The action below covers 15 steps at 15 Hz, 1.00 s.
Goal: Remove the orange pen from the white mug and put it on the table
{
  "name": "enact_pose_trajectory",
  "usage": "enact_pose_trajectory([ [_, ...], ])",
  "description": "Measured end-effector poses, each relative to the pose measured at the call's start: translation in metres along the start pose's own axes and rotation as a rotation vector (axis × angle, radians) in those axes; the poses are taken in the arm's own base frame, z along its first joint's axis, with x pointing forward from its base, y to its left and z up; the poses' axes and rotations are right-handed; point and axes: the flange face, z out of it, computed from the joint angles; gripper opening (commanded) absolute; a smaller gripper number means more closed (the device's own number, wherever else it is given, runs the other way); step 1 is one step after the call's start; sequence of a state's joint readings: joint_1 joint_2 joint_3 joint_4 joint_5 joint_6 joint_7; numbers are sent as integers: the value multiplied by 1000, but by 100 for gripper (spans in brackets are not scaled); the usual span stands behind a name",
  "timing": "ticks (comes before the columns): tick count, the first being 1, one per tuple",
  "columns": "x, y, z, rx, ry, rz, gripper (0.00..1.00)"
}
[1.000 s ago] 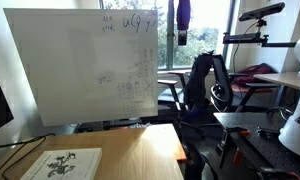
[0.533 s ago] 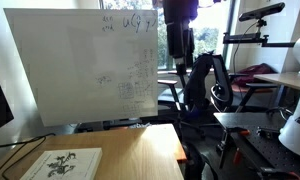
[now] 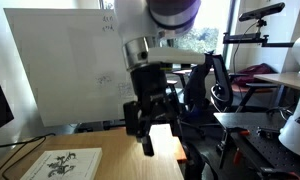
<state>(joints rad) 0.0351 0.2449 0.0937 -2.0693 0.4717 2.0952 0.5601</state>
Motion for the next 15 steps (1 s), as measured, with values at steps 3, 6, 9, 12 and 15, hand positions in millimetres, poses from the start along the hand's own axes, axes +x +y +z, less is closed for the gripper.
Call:
enact_pose_trajectory([
  [3, 17, -27, 36, 47, -83, 41, 100],
  [6, 22, -37, 41, 55, -95, 41, 100],
  [9, 23, -37, 38, 56, -96, 40, 100],
  [12, 22, -36, 44, 16, -50, 44, 99],
  [15, 8, -46, 62, -4, 4, 67, 70],
])
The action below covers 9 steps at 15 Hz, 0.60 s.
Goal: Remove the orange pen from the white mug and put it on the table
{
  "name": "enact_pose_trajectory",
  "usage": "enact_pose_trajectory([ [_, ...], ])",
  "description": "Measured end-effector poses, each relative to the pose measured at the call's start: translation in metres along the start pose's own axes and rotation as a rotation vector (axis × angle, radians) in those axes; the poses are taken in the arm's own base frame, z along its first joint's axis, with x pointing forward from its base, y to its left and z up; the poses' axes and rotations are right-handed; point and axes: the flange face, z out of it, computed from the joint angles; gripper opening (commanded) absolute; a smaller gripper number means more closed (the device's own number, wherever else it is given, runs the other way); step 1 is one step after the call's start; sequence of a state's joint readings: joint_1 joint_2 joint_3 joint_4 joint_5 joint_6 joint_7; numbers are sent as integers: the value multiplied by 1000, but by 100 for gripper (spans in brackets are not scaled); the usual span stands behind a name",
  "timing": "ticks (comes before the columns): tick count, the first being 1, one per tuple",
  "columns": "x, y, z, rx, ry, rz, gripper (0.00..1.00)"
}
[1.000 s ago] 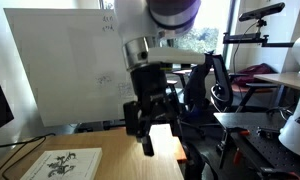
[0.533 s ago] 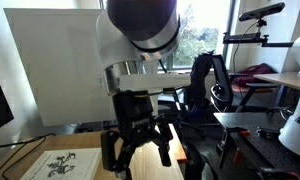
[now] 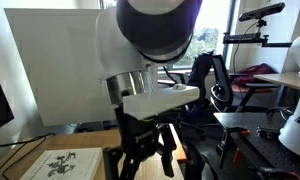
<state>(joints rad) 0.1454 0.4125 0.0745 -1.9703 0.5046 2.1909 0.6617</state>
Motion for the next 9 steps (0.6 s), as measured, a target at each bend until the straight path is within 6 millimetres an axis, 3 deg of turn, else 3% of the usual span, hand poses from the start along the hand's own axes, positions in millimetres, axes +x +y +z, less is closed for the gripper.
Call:
enact_pose_trajectory([
  [3, -8, -3, 12, 4, 27, 56, 46],
  [7, 2, 8, 14, 7, 44, 110, 39],
  [9, 7, 12, 15, 5, 42, 130, 44],
])
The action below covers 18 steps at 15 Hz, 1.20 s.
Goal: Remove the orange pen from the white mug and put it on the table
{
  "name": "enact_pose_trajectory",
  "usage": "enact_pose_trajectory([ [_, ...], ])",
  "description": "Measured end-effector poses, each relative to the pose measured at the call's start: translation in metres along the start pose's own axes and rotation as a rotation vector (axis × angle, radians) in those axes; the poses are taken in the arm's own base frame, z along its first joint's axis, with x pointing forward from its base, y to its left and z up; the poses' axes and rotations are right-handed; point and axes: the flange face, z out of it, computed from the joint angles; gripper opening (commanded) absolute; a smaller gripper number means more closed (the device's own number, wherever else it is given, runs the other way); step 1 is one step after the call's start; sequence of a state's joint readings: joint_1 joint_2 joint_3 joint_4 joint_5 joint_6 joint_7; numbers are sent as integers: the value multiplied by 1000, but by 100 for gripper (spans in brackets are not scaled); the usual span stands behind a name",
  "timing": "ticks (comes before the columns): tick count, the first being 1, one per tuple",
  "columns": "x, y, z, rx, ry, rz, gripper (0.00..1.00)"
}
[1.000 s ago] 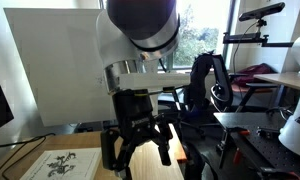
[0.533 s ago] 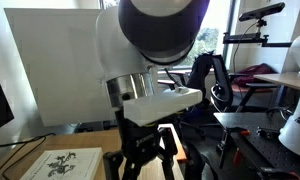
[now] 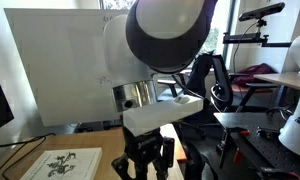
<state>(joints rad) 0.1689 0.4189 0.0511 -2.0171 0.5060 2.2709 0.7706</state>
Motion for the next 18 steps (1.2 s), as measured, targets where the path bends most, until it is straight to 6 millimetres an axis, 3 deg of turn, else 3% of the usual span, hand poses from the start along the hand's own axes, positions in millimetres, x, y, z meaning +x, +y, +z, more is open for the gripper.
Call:
enact_pose_trajectory([
  [4, 8, 2, 10, -11, -9, 14, 46],
  [7, 13, -2, 18, -11, -17, 22, 35],
  [8, 15, -4, 20, -11, -19, 23, 25],
  [11, 20, -11, 27, -6, -26, 29, 20],
  [12, 22, -13, 29, -4, -28, 30, 26],
  [18, 25, -22, 47, -10, -56, 36, 25],
])
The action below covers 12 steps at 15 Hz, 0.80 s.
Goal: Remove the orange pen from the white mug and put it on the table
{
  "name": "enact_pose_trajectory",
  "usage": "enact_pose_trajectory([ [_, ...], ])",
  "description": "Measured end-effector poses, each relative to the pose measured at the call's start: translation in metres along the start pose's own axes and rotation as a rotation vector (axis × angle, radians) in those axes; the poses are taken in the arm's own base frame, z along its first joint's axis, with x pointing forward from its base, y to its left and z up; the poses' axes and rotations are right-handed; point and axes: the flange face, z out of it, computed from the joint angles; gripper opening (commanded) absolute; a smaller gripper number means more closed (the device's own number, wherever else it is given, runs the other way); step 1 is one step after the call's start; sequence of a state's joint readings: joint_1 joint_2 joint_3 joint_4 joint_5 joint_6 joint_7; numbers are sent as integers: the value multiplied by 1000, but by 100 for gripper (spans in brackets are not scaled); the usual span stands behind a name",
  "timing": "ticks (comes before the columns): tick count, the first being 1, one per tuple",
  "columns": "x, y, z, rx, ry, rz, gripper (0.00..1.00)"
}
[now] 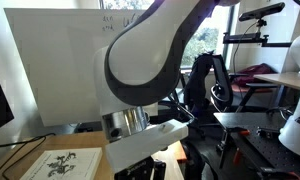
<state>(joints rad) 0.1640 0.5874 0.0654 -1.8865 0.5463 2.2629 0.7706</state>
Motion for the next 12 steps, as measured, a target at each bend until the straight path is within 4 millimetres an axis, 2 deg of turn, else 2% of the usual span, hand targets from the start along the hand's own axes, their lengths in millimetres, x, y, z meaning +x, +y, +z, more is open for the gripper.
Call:
enact_pose_trajectory([
  [3, 3, -1, 10, -1, -18, 14, 27],
  [6, 7, -1, 15, -1, -27, 25, 36],
  [7, 8, -1, 16, -1, -29, 27, 35],
  [10, 11, 1, 15, -5, -36, 33, 42],
  [12, 12, 2, 13, -10, -45, 36, 38],
])
